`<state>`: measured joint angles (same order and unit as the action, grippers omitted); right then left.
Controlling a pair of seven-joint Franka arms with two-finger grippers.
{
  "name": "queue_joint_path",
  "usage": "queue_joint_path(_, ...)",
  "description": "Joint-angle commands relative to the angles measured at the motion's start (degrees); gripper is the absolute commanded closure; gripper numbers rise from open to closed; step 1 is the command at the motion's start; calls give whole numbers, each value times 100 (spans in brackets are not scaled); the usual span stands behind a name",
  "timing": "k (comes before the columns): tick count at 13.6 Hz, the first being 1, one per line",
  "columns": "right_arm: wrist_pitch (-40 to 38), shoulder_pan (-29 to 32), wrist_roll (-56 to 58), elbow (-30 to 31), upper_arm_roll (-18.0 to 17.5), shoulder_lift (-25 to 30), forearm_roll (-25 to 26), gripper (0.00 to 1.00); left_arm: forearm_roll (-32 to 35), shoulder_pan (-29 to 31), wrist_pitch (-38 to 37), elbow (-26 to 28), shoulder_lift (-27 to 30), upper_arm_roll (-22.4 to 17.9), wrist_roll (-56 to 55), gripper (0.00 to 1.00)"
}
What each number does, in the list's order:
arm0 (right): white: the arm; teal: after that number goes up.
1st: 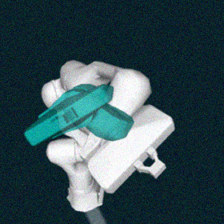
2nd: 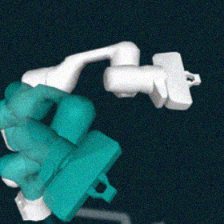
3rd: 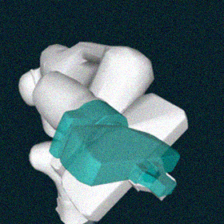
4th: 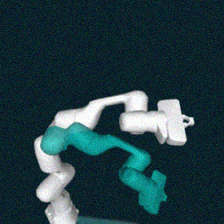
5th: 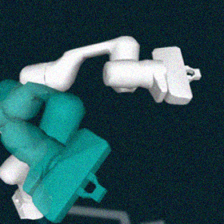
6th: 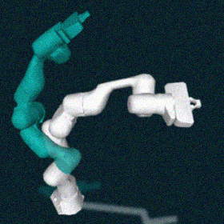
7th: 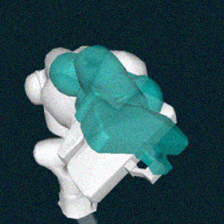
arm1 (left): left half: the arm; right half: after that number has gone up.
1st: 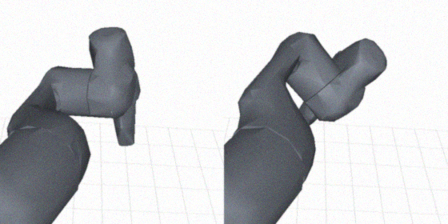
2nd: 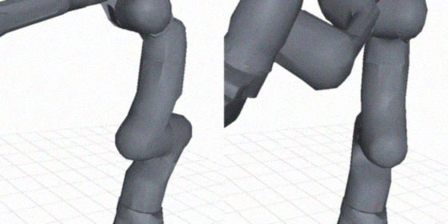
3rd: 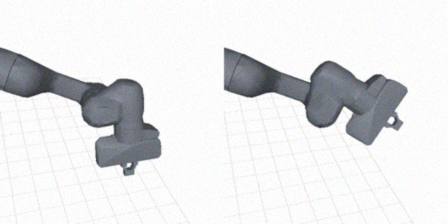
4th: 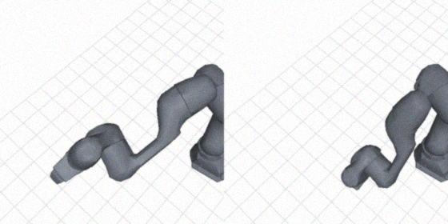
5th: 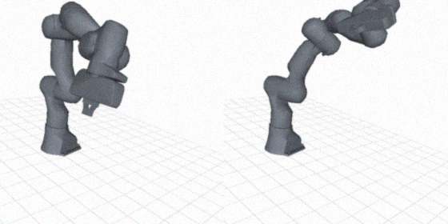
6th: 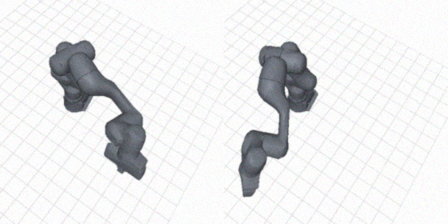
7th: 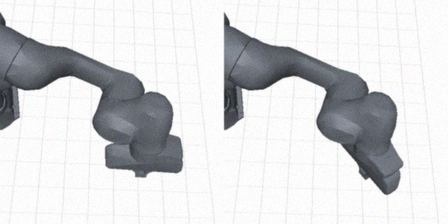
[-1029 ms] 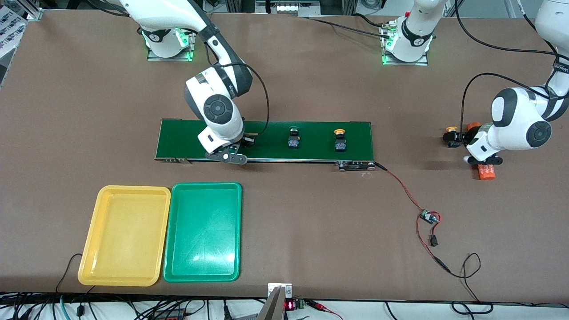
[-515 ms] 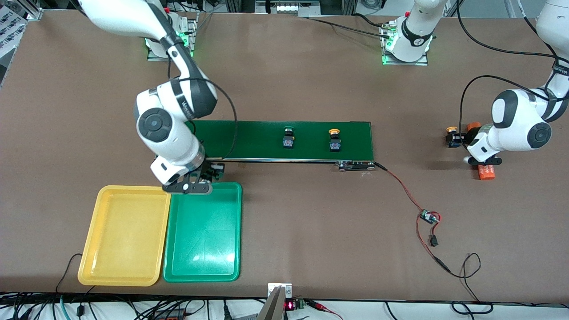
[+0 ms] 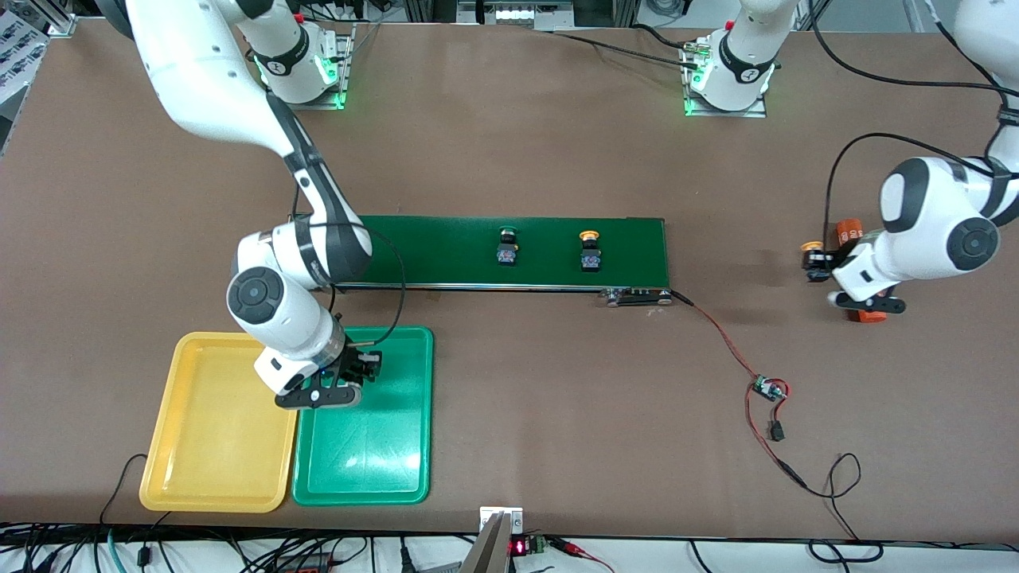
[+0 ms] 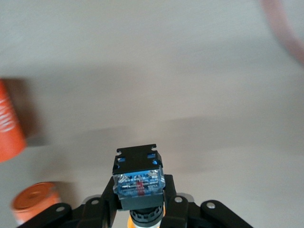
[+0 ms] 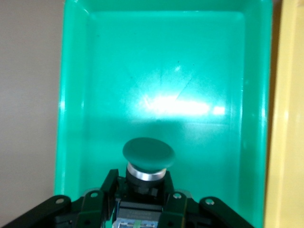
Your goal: Sort buttons by color to trays
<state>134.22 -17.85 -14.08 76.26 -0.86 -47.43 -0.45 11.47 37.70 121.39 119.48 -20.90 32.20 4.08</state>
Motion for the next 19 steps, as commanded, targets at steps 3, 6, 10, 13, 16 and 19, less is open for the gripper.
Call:
queue_joint_path(3, 342, 1, 300, -243, -64, -522, -7, 72, -951, -1376, -107, 93, 499, -56, 31, 100)
queue_joint_path(6, 350, 35, 309, -243, -64, -522, -7, 22, -1567, -2098, -107, 93, 526, -65, -458, 100)
queue_joint_path(10, 333, 36, 283, -243, -64, -469, -25, 0, -1726, -2942, 147, -38, 377, -65, -1496, 100)
queue_joint_path(13, 44, 9, 248, 98, -64, 21, -25, 0, -1859, -3145, 507, -127, 96, -73, -1683, 100)
queue_joint_path(16, -710, 79, 248, 889, -64, 1057, 10, 0, -1841, -3216, 622, -127, 16, -73, -1771, 100)
queue_joint_path(19, -1407, 44, -207, 1696, -64, 1988, -77, 0, -1798, -3216, 746, -118, -54, -109, -1771, 100)
